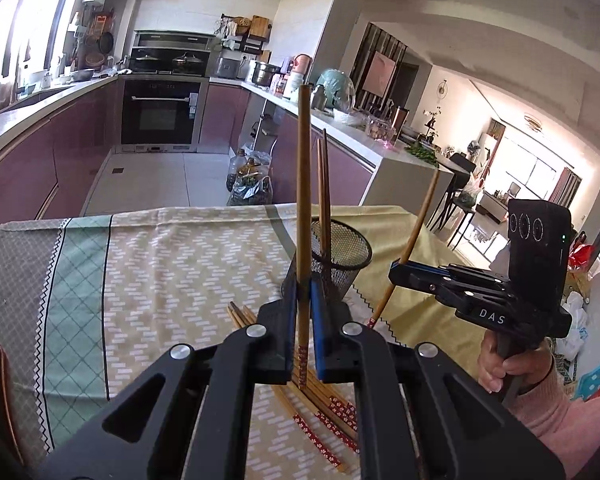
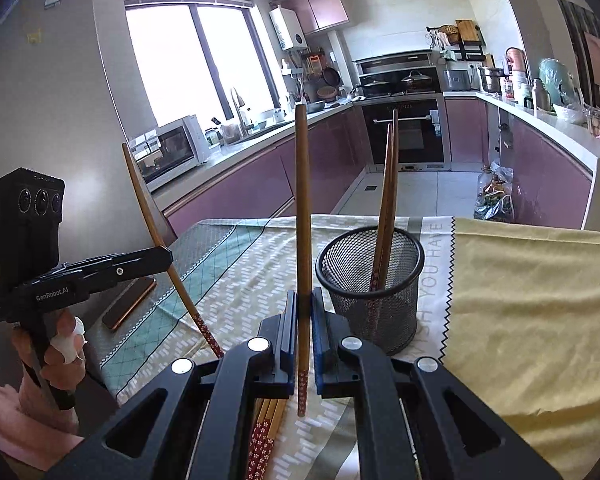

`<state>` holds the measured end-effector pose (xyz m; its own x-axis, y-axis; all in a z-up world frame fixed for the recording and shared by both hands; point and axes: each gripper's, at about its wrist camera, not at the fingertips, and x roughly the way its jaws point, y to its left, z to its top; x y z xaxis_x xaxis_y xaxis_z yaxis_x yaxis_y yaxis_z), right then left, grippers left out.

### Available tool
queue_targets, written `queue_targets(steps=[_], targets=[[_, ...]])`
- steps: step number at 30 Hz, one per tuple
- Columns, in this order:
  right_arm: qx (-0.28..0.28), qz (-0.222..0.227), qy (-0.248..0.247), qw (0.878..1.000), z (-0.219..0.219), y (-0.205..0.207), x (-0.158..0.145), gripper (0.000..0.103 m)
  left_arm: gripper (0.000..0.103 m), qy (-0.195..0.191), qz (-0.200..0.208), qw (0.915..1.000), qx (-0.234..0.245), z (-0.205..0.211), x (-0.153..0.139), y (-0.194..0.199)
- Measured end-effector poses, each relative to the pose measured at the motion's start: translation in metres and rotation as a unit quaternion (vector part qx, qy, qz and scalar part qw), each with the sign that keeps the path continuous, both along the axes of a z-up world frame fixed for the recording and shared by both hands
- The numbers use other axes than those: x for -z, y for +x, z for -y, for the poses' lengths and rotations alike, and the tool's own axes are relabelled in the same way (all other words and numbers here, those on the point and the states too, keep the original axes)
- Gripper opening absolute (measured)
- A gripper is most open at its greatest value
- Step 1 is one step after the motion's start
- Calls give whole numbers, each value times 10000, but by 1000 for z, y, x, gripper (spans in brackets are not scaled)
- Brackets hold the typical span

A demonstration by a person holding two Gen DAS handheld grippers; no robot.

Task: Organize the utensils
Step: 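Lift the chopstick upright with the right gripper over the cup while the left gripper carries its chopstick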

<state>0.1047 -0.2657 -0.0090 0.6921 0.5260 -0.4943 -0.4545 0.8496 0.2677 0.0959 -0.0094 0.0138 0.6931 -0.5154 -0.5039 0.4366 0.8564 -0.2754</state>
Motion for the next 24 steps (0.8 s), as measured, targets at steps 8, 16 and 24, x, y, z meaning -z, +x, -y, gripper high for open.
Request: queue_targets(steps=[8,16,24], targets=[[133,408,95,9990,14,6,-32,6,7,-199,431,9989,62,15,-33,16],[207,822,138,9963,24,16,-66,6,7,-222,820,9963,150,41,-66,38],[371,891,33,9953,25,36,-71,6,7,121,836,9962,200,74,-69,59]])
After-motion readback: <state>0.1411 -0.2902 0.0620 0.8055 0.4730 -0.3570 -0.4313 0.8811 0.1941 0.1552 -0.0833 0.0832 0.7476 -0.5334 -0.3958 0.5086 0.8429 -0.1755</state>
